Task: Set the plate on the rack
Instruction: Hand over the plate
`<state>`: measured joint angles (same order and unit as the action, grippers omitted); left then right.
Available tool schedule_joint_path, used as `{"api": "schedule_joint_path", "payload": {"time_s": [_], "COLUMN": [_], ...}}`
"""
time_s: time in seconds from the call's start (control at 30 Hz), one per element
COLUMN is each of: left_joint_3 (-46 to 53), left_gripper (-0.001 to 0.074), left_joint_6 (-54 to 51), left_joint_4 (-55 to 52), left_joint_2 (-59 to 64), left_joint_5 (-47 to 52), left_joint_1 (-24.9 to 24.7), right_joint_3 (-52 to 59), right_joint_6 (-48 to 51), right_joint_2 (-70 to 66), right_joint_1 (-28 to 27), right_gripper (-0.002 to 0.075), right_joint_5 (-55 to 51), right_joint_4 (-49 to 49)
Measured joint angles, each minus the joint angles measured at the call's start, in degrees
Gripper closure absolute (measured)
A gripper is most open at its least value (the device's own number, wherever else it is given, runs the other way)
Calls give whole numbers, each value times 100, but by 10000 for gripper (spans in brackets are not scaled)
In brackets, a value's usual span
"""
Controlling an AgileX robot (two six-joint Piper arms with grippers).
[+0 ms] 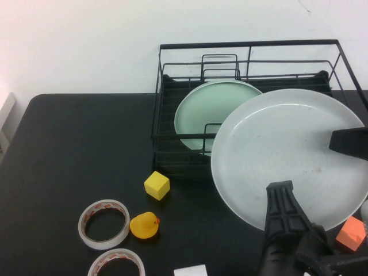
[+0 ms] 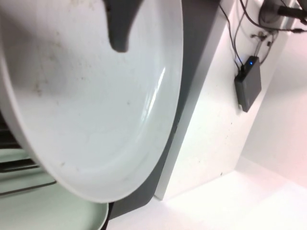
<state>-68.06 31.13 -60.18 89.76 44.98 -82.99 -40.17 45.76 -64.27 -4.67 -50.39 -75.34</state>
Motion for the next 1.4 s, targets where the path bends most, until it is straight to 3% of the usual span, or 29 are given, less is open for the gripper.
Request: {"api": "schedule_joint_path", "payload": {"time_s": [0.1,0.2,0.27,0.33,0.63,0.77,0.93,1.03,1.17,1.27,1.4], "left_joint_3": [0,0,0,0,0,0,0,-66,-422,-573,-572], "left_gripper": [734,734,734,734,712,547,258,199,211,288,552], "left_joint_6": [89,186,293,366,747,995,2060,2978,3709,4088,4170], "left_joint_4": [-4,-13,-13,-52,-117,-203,-870,-1225,-1456,-1485,-1212], "left_joint_2": [0,0,0,0,-25,-25,-25,-15,-22,-223,-677], "left_joint_5": [-48,-59,-59,-74,-78,-89,293,949,2035,2259,2351], "left_joint_1": [0,0,0,0,0,0,-12,-117,-282,-390,-458], "right_joint_3": [0,0,0,0,-13,-13,-13,-26,-108,-358,-860], "right_joint_6": [99,127,140,202,211,284,572,801,1420,1917,2487], "right_joint_2": [-4,-4,-4,-4,-4,-4,-4,-4,-13,-13,-13], "right_joint_1": [0,0,0,0,0,0,0,0,0,0,0], "right_gripper": [245,403,553,631,632,632,632,633,633,633,633], "right_joint_5": [-12,-20,-8,56,76,76,176,399,860,947,920], "right_joint_4": [-3,-3,-3,-3,-3,-3,-47,-297,-195,-171,-159]}}
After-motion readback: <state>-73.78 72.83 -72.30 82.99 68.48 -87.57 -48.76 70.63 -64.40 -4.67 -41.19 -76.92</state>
